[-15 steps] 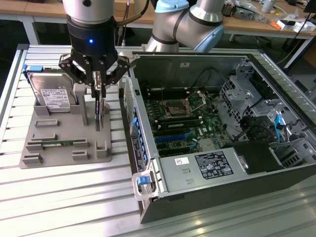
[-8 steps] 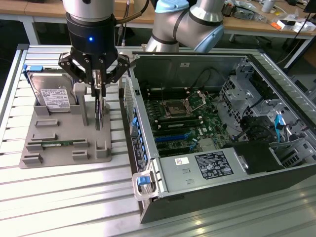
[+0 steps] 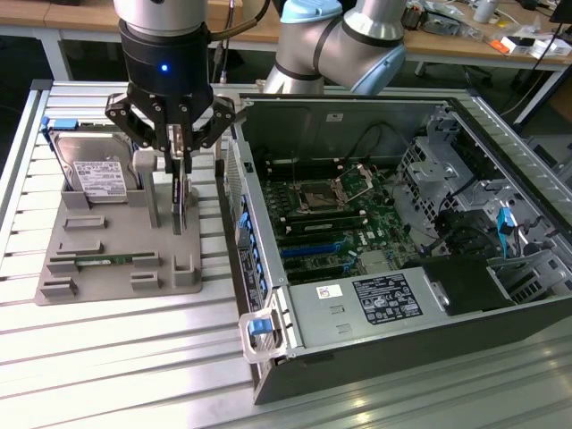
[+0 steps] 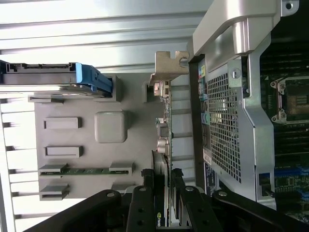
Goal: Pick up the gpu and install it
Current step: 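Pick up the gpu and move the gpu toward the slot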
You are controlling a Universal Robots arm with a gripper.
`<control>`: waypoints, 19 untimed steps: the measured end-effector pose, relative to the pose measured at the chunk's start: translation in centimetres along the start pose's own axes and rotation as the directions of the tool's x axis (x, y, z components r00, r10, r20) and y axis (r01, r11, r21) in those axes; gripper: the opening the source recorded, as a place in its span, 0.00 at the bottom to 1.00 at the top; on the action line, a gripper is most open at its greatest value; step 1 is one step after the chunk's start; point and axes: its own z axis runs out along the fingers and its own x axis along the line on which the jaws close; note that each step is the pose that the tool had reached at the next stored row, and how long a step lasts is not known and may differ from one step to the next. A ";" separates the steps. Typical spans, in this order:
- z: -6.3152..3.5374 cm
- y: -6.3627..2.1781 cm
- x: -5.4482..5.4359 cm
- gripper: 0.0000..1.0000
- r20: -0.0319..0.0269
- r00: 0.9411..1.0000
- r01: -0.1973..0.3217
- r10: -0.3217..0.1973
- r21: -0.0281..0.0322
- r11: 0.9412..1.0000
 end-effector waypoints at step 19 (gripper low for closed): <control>-1.03 0.00 0.0 0.25 0.000 1.000 0.000 0.000 0.000 1.000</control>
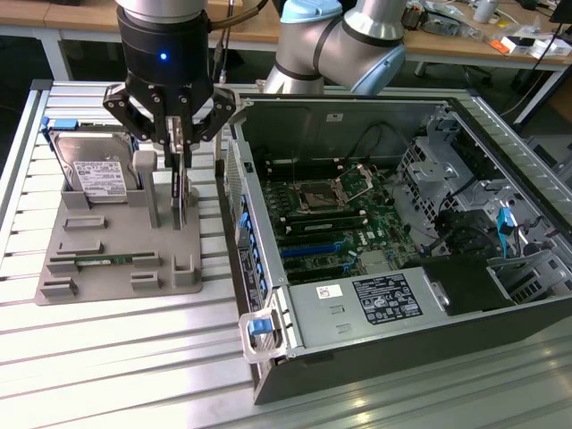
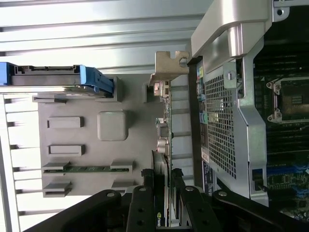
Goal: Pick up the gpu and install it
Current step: 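Pick up the gpu and move the gpu toward the slot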
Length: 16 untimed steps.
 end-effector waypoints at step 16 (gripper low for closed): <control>-1.09 0.00 0.0 0.25 0.000 1.000 0.000 0.000 0.000 1.000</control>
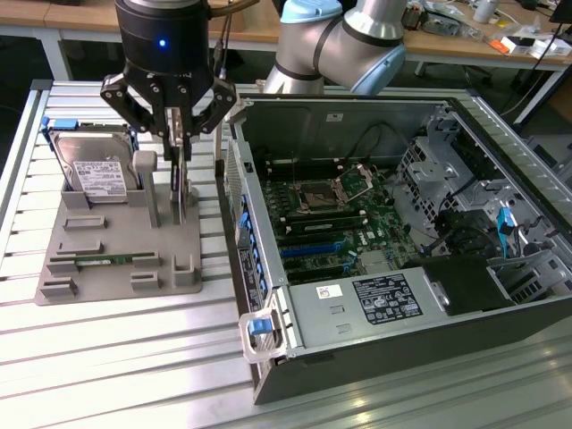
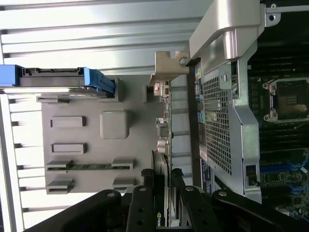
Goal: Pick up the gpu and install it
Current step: 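Pick up the gpu and move the gpu toward the slot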
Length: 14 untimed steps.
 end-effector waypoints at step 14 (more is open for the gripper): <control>-0.96 0.01 0.0 0.25 0.000 1.000 0.000 0.000 0.000 1.000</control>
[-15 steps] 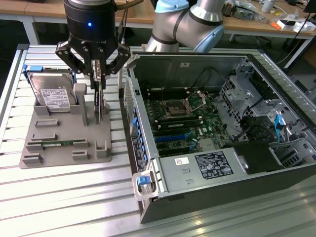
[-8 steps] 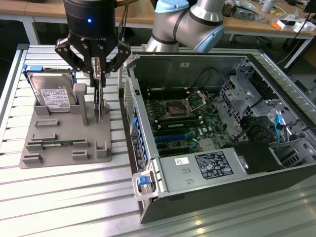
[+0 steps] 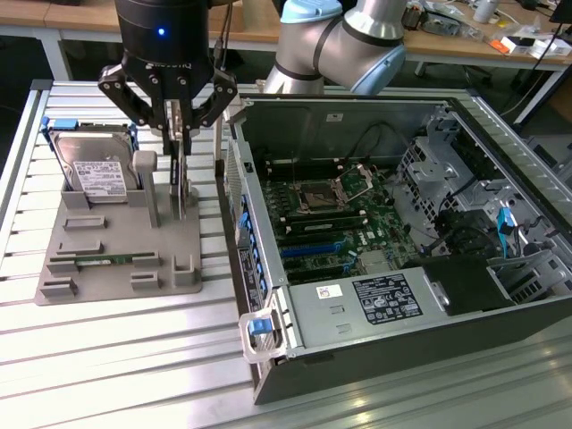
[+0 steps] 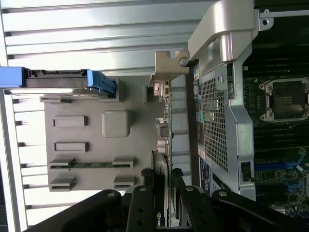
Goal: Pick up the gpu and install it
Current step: 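Pick up the gpu and move the gpu toward the slot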
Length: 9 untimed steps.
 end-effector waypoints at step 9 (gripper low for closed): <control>-0.68 0.00 0.0 0.25 0.000 1.000 0.000 0.000 0.000 1.000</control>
